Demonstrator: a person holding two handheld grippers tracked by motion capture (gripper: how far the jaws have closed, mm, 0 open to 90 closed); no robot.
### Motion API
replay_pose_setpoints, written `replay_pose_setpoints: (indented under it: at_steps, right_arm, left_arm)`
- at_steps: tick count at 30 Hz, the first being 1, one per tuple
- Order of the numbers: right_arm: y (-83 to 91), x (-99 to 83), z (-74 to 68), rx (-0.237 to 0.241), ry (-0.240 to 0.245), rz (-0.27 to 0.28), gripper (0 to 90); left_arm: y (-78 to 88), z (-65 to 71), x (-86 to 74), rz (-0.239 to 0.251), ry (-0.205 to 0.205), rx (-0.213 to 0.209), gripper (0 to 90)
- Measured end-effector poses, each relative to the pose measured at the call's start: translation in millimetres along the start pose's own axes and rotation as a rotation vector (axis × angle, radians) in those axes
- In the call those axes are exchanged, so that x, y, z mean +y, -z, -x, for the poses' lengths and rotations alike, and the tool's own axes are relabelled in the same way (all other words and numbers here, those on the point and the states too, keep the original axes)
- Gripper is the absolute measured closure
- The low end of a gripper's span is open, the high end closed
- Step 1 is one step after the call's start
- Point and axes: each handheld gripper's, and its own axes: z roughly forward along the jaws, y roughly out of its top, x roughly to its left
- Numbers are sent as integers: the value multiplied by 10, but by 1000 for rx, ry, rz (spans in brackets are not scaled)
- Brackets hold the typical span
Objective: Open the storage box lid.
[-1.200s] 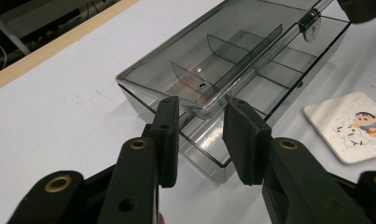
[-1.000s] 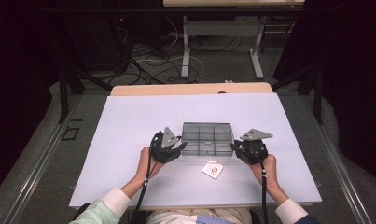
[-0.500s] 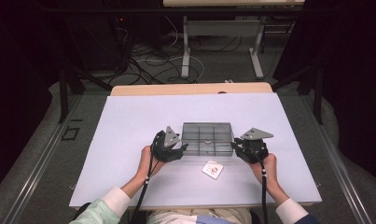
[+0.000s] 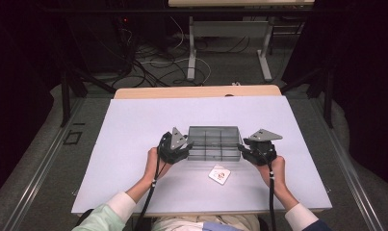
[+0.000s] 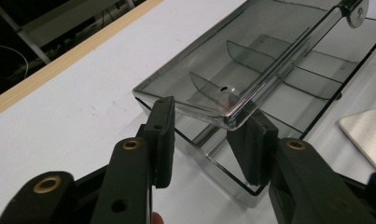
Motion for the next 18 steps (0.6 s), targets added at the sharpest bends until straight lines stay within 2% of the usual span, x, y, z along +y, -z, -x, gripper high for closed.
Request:
replay_pose_setpoints:
  at_steps: [2,7,8,10,15,18]
  right_arm:
    - [-10,16,1,-3,3,7,645]
    - [-17,63,-14,-20,26,21,683]
    - [-15,68,-22,-22,9,25,689]
    - [-19,77,-3,-27,18,33,700]
    - [-23,94,16,-23,-6,48,721]
    - [-19,102,27,-17,-20,48,724]
  left_arm:
    - [0,-15,9,0,-2,3,637]
    - [-3,-42,32,30,33,-3,658]
    - [-2,-46,36,32,32,-2,660]
    - [1,-44,42,39,37,-1,668]
    - [6,-61,49,57,51,3,680]
    - [5,-59,48,64,72,-2,681]
